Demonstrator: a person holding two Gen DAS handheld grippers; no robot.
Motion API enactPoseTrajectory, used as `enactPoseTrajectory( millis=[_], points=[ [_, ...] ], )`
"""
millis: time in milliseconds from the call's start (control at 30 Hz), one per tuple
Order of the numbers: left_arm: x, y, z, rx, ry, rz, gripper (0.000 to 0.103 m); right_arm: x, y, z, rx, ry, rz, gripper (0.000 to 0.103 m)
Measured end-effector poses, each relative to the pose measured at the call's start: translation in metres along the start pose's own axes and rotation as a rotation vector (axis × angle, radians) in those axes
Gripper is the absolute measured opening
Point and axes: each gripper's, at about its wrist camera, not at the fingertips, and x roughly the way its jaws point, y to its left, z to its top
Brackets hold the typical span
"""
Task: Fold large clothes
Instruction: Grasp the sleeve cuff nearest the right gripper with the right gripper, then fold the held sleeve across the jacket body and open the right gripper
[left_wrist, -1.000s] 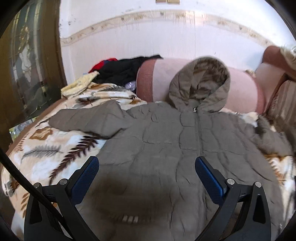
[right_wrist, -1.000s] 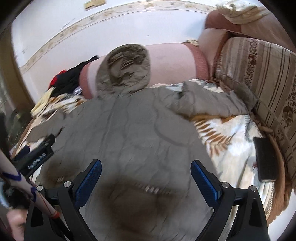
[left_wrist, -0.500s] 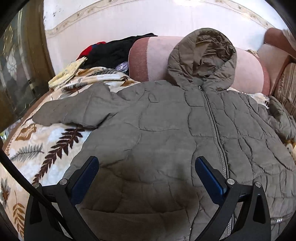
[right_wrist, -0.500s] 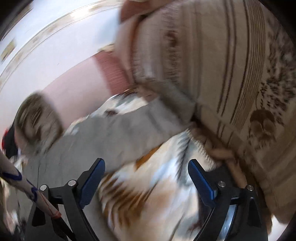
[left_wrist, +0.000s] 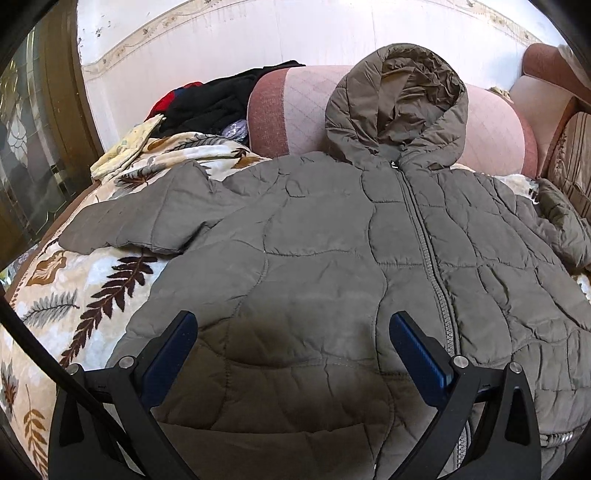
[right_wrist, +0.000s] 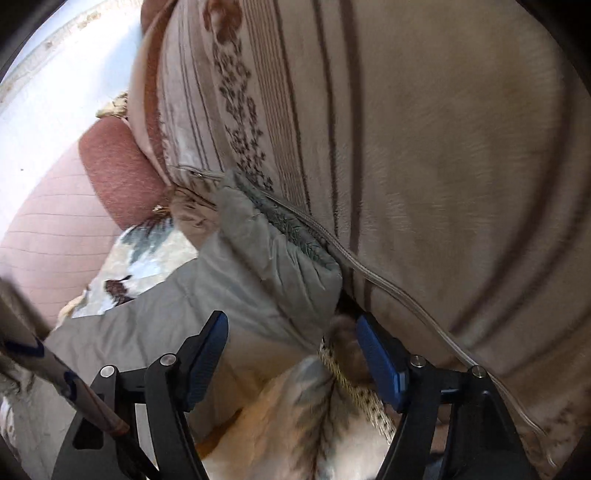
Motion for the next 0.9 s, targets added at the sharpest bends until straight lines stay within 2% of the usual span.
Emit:
enactPoseTrajectory(
  millis=[67,133,167,200,333,567,733,900],
  points=[
    [0.002,-0.002,0.000,0.008,0.005,-0.001,0.103,0.011,0.002,0.002,-0.005,0.007,-0.025,0.068],
    [0.005,-0.005,-0.002,0.018,0.011,0.002,0.103,0.023,0.001,0.005,0.005,0.019,-0.041,0.043],
    [0.007,-0.006,-0.002,0.022,0.016,0.002,0.103,0.027,-0.001,0.004,0.009,0.024,-0.044,0.022],
    [0.008,-0.006,-0.002,0.023,0.019,0.002,0.103,0.029,-0.004,0.004,0.018,0.029,-0.045,0.019],
    [0.007,-0.005,-0.002,0.016,0.016,0.002,0.103,-0.002,-0.007,0.001,0.016,-0.062,-0.020,0.015],
    [-0.007,0.005,0.002,-0.019,-0.014,-0.017,0.103,-0.094,0.009,0.009,-0.033,-0.185,0.057,0.014],
    [-0.016,0.015,0.005,-0.050,-0.025,-0.027,0.103,-0.182,0.042,0.016,-0.090,-0.260,0.146,0.014],
    [-0.023,0.031,0.008,-0.091,-0.031,-0.027,0.103,-0.258,0.088,0.007,-0.154,-0.295,0.263,0.014]
  ],
)
